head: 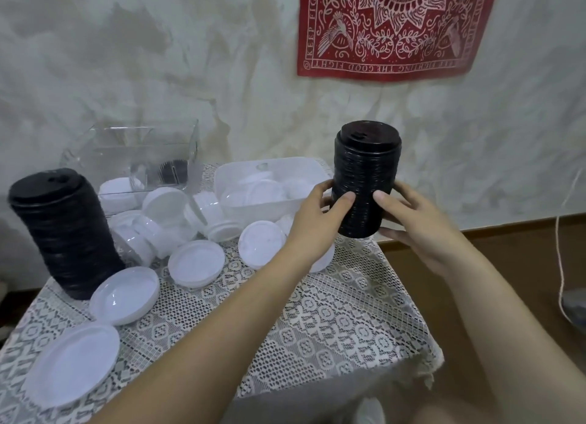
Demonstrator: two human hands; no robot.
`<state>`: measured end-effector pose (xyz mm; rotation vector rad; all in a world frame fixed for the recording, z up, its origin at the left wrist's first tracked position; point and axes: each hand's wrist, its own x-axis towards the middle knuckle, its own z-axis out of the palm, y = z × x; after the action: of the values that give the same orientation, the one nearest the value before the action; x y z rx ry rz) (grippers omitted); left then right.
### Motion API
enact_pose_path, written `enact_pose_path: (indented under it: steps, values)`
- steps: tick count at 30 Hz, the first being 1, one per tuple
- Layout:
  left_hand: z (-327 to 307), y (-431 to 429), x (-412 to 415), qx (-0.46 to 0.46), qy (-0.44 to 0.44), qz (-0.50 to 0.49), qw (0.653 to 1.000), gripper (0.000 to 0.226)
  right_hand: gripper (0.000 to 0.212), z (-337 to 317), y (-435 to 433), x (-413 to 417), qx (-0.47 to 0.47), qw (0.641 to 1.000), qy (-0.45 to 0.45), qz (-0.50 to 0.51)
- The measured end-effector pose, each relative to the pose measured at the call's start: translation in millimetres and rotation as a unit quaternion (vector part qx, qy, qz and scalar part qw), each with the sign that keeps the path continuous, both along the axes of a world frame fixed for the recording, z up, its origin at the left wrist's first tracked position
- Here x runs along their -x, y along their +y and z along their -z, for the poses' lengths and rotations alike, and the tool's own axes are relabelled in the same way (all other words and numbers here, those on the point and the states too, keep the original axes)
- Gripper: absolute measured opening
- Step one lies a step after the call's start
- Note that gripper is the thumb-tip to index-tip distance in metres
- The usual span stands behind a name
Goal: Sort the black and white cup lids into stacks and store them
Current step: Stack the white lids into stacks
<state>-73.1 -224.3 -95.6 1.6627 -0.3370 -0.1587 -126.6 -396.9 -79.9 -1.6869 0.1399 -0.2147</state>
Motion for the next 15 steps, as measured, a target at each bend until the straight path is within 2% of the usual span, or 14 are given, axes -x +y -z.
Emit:
enact_pose_path:
  steps: [4,7,12,15]
  values:
    - [7,-17,-13,-0.011,0.038,0.014,0.999,0.05,0.06,13,-12,-18,-0.006,1.0,0.025,0.002]
    - [7,-22,-20,-0.034,0.058,0.021,0.997,0.049,0.055,23,-12,-29,-0.027,0.999,0.032,-0.003]
    - [10,-11,-21,-0.122,0.042,0.017,0.992,0.048,0.047,37,-10,-38,-0.031,0.999,0.023,-0.027]
    - [11,0,-13,-0.182,0.02,0.008,0.983,0.045,0.05,44,-4,-37,-0.031,0.998,0.022,-0.056]
